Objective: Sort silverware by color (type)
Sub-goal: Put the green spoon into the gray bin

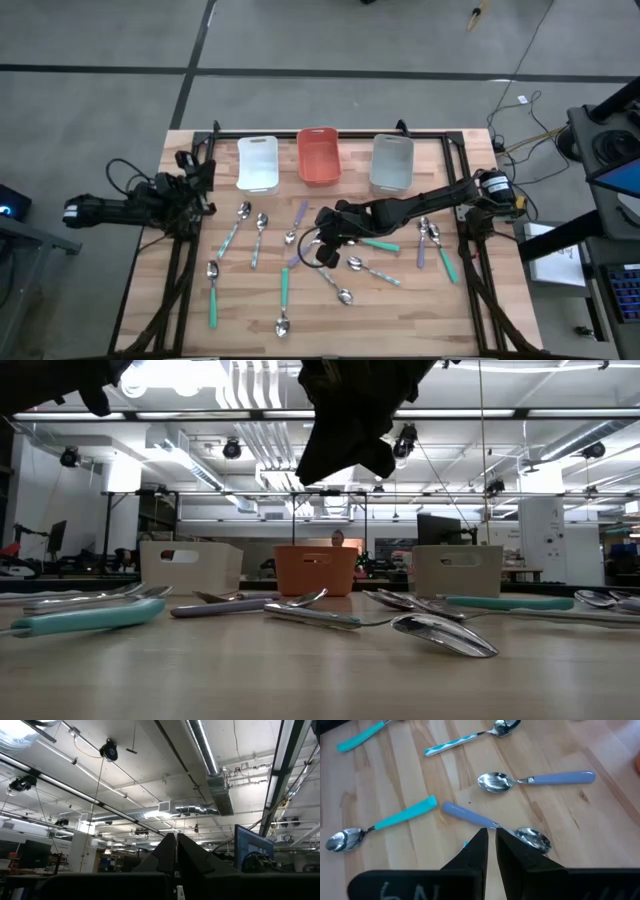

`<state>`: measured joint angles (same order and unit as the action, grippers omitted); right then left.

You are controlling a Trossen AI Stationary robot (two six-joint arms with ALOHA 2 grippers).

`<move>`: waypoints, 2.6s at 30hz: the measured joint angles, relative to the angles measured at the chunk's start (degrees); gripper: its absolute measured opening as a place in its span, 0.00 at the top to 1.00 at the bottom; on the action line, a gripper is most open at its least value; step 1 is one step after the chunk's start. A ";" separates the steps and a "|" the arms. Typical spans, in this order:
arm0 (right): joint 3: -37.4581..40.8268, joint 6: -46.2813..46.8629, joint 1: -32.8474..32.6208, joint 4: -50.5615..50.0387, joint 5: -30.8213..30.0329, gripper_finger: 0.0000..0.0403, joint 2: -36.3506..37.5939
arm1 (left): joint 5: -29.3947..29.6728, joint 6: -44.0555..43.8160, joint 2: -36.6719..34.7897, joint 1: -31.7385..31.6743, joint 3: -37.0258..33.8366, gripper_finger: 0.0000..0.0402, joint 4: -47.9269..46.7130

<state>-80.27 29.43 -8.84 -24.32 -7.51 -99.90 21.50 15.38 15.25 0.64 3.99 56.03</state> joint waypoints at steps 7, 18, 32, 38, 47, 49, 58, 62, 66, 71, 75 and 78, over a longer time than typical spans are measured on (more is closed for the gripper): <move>0.02 -0.48 0.11 2.50 0.00 0.93 -0.02 | 0.00 0.00 0.00 0.00 0.00 1.00 0.00; 0.02 -1.57 -0.02 -23.61 6.81 0.90 -0.02 | 0.00 0.00 0.04 0.00 0.00 1.00 -0.39; 5.86 -8.33 -0.02 -30.13 2.97 0.59 -0.04 | -0.01 -0.56 0.04 0.00 0.00 1.00 -2.77; 10.79 -6.49 -0.02 -27.56 2.97 0.58 -0.04 | -0.02 -2.51 0.04 0.00 0.00 1.00 -3.54; 19.61 -4.69 -0.01 -15.93 2.84 0.58 0.25 | -0.02 -3.52 0.04 0.00 0.00 1.00 -3.60; 20.77 -4.29 0.00 -14.55 2.84 0.59 0.34 | -0.02 -3.87 0.04 0.00 0.00 1.00 -3.65; 22.34 -3.76 0.00 -12.62 2.24 0.74 0.24 | -0.03 -3.91 0.04 0.00 0.00 1.00 -4.24; 22.40 -3.82 0.00 -12.48 1.21 0.86 0.17 | -0.03 -3.91 0.04 0.00 0.00 1.00 -4.38; 22.40 -3.58 0.00 -12.17 1.07 0.90 0.12 | -0.03 -4.16 0.04 0.00 0.00 1.00 -4.37; 22.21 -1.62 0.00 -11.88 1.09 0.90 0.43 | -0.03 -4.66 0.04 0.00 0.00 1.00 -4.36; 19.97 0.26 0.00 -14.29 0.94 0.90 1.11 | -0.03 -5.40 0.04 0.00 0.00 1.00 -4.38; 17.03 0.70 0.00 -16.01 0.69 0.90 1.69 | -0.03 -5.42 0.04 0.00 0.00 1.00 -5.12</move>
<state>-63.24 30.13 -8.84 -40.33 -6.82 -98.21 21.47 9.96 15.29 0.64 3.99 50.91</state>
